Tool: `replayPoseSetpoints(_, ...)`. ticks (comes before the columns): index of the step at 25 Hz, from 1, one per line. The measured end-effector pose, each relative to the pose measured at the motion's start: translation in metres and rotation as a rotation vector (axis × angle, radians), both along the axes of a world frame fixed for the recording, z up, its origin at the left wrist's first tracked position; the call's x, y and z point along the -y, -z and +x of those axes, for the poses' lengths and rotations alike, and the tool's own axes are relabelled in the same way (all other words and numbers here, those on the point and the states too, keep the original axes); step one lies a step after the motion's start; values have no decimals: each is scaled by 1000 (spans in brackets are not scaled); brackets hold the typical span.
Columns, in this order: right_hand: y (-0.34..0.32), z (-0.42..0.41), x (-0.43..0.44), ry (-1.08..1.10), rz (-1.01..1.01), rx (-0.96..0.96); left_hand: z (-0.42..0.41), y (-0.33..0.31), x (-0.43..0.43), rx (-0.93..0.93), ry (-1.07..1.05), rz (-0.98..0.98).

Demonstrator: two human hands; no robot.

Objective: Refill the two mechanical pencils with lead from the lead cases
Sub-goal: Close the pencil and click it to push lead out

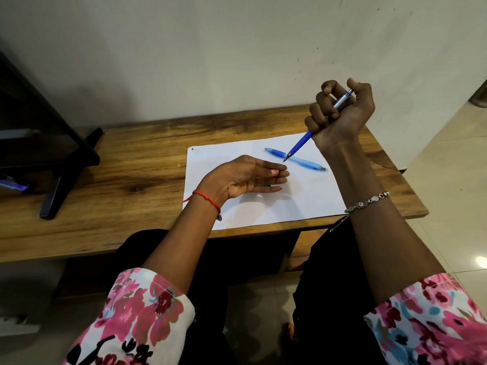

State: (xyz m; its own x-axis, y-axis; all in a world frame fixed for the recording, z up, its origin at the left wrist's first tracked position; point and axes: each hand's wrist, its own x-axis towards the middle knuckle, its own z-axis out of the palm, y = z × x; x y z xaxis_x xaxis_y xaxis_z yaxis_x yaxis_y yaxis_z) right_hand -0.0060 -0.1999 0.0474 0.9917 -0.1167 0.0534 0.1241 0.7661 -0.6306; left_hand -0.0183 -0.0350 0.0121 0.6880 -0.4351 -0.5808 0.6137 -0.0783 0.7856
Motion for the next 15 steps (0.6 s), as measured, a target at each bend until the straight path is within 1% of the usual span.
replayPoseSetpoints(15, 1, 1, 1, 6, -5, 4, 4, 0, 2, 0, -22, 14)
